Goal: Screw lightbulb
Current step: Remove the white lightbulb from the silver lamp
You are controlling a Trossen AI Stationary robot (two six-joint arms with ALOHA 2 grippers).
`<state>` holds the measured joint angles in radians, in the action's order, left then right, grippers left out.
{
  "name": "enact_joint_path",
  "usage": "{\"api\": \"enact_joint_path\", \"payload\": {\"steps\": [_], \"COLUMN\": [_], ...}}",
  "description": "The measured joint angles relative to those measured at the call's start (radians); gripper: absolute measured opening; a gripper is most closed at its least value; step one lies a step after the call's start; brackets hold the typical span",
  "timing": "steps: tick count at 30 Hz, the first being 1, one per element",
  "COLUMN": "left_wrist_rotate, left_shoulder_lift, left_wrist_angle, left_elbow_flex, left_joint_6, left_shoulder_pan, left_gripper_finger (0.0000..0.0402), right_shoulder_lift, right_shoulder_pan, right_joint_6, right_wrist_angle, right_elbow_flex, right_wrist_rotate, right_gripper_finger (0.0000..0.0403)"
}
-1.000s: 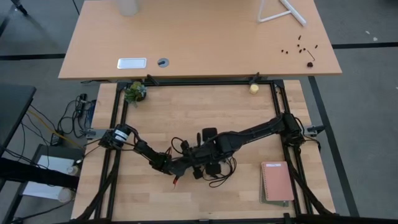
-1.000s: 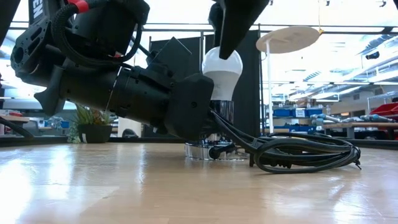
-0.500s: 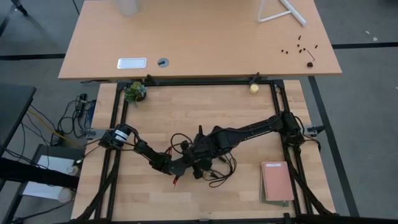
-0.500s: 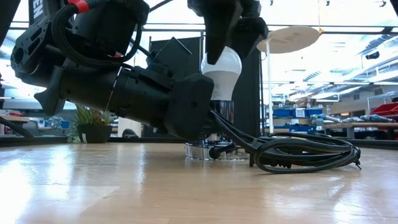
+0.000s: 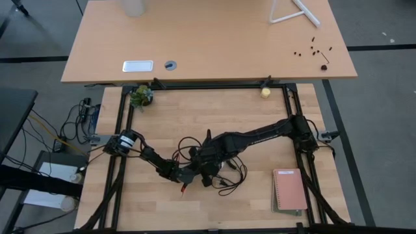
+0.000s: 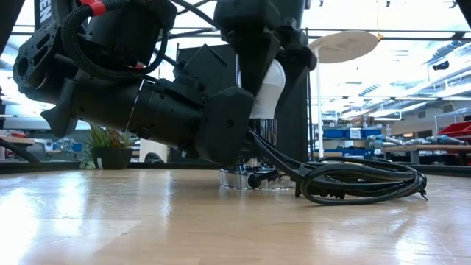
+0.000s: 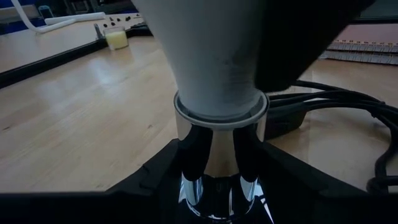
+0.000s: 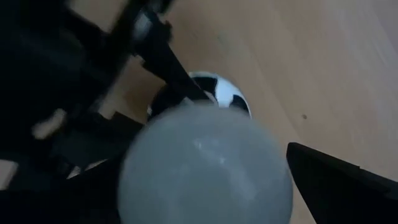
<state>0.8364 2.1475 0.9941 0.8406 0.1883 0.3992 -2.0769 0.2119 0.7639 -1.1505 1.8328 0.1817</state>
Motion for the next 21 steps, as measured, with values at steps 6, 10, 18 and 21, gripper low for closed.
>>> {"api": "enact_joint_path", "payload": {"steps": [6, 10, 18, 21], "left_wrist_rotate": [0.001, 0.001, 0.001, 0.001], "left_shoulder_lift": [0.000, 0.000, 0.000, 0.000], "left_wrist_angle": [0.000, 0.001, 0.001, 0.001], "left_elbow_flex": [0.000, 0.000, 0.000, 0.000], "left_joint_6": [0.000, 0.000, -0.001, 0.000], "left_shoulder_pan": [0.000, 0.000, 0.000, 0.000], "left_gripper_finger": [0.0189, 0.0189, 0.0188, 0.0189], "right_shoulder_lift": [0.001, 0.001, 0.001, 0.001], "right_shoulder_pan": [0.000, 0.000, -0.010, -0.018], "right_joint_6": [-0.026, -0.030, -0.112, -0.203], "right_wrist_angle": [0.036, 0.035, 0.025, 0.023], "right_elbow_flex": [0.001, 0.001, 0.001, 0.001], "right_wrist_rotate": [-0.007, -0.022, -0.096, -0.107], "right_gripper_finger": [0.0371, 0.0349, 0.0274, 0.0256]}}
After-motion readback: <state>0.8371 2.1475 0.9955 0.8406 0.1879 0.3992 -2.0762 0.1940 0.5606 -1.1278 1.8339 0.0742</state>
